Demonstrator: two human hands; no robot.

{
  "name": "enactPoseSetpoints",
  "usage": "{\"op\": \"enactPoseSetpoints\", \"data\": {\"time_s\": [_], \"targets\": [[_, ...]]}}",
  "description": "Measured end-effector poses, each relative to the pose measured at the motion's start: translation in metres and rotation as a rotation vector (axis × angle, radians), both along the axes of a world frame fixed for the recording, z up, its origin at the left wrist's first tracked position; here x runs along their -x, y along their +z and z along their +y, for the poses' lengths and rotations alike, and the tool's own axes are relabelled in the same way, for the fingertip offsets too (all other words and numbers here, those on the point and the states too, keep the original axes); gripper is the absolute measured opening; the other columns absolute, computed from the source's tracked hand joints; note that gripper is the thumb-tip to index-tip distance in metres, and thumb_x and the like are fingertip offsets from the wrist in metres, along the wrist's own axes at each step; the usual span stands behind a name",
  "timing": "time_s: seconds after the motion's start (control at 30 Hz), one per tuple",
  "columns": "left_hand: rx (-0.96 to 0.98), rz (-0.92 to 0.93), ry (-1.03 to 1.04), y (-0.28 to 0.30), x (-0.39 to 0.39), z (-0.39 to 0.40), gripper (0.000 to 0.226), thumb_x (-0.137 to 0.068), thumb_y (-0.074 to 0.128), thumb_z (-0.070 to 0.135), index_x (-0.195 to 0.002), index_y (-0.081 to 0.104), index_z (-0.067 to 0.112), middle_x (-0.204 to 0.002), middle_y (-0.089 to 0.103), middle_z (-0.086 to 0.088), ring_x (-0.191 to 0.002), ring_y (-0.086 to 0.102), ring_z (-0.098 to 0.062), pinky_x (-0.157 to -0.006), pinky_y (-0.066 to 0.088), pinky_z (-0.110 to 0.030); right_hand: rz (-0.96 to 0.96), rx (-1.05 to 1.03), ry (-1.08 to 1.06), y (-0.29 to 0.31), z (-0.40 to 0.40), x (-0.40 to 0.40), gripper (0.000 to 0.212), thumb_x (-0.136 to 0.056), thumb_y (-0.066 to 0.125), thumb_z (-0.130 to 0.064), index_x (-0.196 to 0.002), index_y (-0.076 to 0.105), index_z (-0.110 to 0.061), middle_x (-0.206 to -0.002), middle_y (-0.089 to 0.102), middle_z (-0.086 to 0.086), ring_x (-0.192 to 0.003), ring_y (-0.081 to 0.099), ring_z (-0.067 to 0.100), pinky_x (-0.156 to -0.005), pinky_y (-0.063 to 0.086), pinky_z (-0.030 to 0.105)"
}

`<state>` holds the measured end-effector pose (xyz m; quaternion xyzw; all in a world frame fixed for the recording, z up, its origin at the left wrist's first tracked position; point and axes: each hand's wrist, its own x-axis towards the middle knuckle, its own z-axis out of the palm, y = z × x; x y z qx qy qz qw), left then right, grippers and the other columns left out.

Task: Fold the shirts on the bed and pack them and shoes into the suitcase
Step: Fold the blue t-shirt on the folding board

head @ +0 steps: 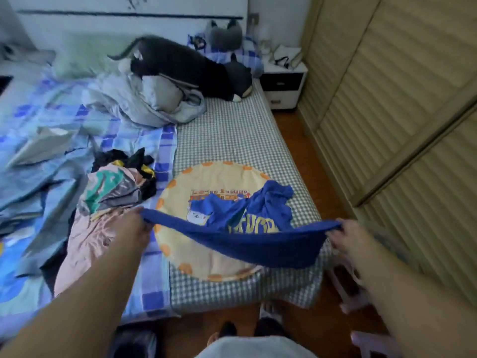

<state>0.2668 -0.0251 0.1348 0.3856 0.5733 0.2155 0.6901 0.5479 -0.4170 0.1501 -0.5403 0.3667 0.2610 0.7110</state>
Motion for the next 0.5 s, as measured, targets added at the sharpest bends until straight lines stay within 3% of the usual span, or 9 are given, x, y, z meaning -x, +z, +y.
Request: {"op": "enactPoseSetpoints", "data": {"time_s": [0.07,0.1,0.13,0.2,0.23,0.27,0.37,0.43,0.5], "targets": [[-0.084,-0.244,0.068,0.091,-0.066,0.063,0.025,-0.103,0.044,0.005,-0.119,0.061,0.014,-0.096,0.07,-0.011,-0.084,0.058,-0.022,-0.069,0.053,-0.034,-0.221,-0.173,-0.052,0.077,0.04,-0.062,0.028,-0.109,0.026,-0.007,-0.103,0.053,-0.003,-0.135,0.051,0.012,-0.131,0.05,0.027,-0.108,0.04,0.033],[-0.149,-0.341,0.084,0.142,-0.094,0.088,0.023,-0.103,0.045,0.005,-0.107,0.063,0.018,-0.087,0.066,-0.008,-0.082,0.059,-0.022,-0.068,0.053,-0.036,-0.321,-0.203,-0.087,0.125,0.06,-0.088,0.03,-0.109,0.026,-0.007,-0.093,0.051,-0.005,-0.14,0.049,0.009,-0.131,0.049,0.024,-0.111,0.036,0.033],[-0.208,-0.448,0.079,0.189,-0.115,0.108,0.021,-0.102,0.046,0.008,-0.1,0.062,0.021,-0.086,0.062,-0.005,-0.081,0.061,-0.02,-0.07,0.054,-0.038,-0.422,-0.298,-0.077,0.17,0.077,-0.116,0.03,-0.108,0.027,-0.006,-0.088,0.049,-0.007,-0.138,0.051,0.008,-0.126,0.052,0.023,-0.106,0.041,0.03],[-0.335,-0.585,0.022,0.284,-0.137,0.127,0.013,-0.101,0.052,0.015,-0.095,0.06,0.023,-0.089,0.061,-0.002,-0.079,0.064,-0.018,-0.075,0.057,-0.042,-0.594,-0.431,-0.017,0.249,0.096,-0.148,0.027,-0.103,0.032,-0.001,-0.085,0.051,-0.008,-0.121,0.059,0.01,-0.101,0.062,0.023,-0.072,0.058,0.028],[-0.369,-0.656,-0.009,0.321,-0.142,0.134,0.012,-0.1,0.053,0.015,-0.096,0.06,0.023,-0.092,0.061,-0.003,-0.082,0.065,-0.019,-0.076,0.058,-0.045,-0.66,-0.493,0.004,0.283,0.102,-0.153,0.023,-0.098,0.035,0.003,-0.085,0.052,-0.007,-0.111,0.061,0.01,-0.09,0.062,0.022,-0.062,0.059,0.032],[-0.398,-0.712,-0.008,0.354,-0.145,0.137,0.013,-0.099,0.053,0.013,-0.098,0.061,0.022,-0.096,0.062,-0.004,-0.085,0.066,-0.022,-0.076,0.059,-0.049,-0.695,-0.56,-0.014,0.309,0.109,-0.16,0.022,-0.094,0.037,0.005,-0.088,0.054,-0.006,-0.108,0.062,0.011,-0.088,0.062,0.023,-0.062,0.06,0.037],[-0.47,-0.823,0.004,0.411,-0.141,0.152,0.018,-0.098,0.05,0.012,-0.104,0.064,0.021,-0.107,0.062,-0.008,-0.094,0.069,-0.027,-0.072,0.06,-0.054,-0.773,-0.612,-0.075,0.363,0.125,-0.163,0.026,-0.104,0.036,-0.006,-0.093,0.059,-0.011,-0.111,0.066,0.009,-0.096,0.065,0.023,-0.082,0.059,0.041],[-0.504,-0.854,0.037,0.425,-0.131,0.155,0.025,-0.099,0.045,0.011,-0.109,0.067,0.018,-0.115,0.065,-0.01,-0.1,0.071,-0.028,-0.074,0.061,-0.052,-0.801,-0.625,-0.103,0.377,0.13,-0.151,0.026,-0.103,0.038,-0.005,-0.096,0.062,-0.013,-0.107,0.069,0.009,-0.097,0.069,0.024,-0.068,0.061,0.037],[-0.491,-0.893,0.043,0.423,-0.118,0.152,0.032,-0.1,0.039,0.006,-0.112,0.067,0.016,-0.12,0.065,-0.011,-0.1,0.072,-0.028,-0.074,0.062,-0.048,-0.793,-0.663,-0.107,0.374,0.131,-0.13,0.03,-0.101,0.036,-0.002,-0.095,0.064,-0.012,-0.105,0.07,0.011,-0.095,0.07,0.026,-0.064,0.061,0.038]]}}
